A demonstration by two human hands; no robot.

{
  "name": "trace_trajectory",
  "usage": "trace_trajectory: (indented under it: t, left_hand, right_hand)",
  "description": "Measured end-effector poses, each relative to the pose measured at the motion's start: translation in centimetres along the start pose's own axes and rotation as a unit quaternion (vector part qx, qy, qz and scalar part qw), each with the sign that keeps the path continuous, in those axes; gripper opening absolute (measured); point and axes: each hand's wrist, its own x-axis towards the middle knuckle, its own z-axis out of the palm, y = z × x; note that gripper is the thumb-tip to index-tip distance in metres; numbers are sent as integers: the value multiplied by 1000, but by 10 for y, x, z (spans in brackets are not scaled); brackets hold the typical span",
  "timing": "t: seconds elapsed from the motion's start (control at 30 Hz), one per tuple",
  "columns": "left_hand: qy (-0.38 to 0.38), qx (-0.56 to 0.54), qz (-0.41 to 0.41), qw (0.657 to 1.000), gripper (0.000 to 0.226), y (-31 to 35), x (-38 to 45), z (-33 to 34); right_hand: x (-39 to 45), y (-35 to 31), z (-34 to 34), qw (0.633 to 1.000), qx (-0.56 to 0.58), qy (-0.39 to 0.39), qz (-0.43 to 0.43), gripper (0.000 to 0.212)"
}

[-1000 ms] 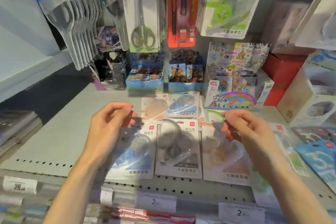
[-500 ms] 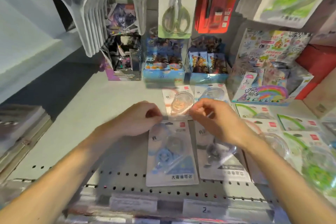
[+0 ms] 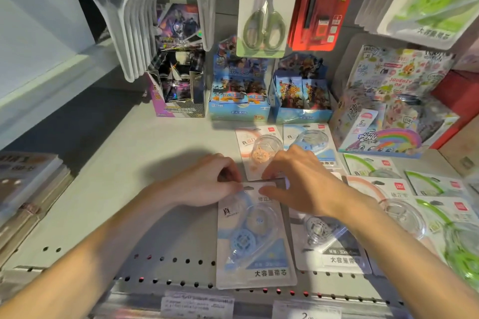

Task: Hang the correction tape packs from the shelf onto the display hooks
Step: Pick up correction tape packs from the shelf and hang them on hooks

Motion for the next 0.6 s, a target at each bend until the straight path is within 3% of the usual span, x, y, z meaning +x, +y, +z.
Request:
trace_trajectory:
  t: [0.23,0.4,0.6]
  left_hand:
    - [14,-19,11,1000,4,-2,-9,-4]
    - [36,18,18,999,8,-5,-16,-5]
    - [63,67,9,996,14,-10,-24,-11]
  right_hand:
    - [-1,-4,-2,1000,3,-15,-7,34]
    - [-21,-10,-3,994,72,-74,-40,84]
    - [-9,-28,12,993,85,-55,-56,71]
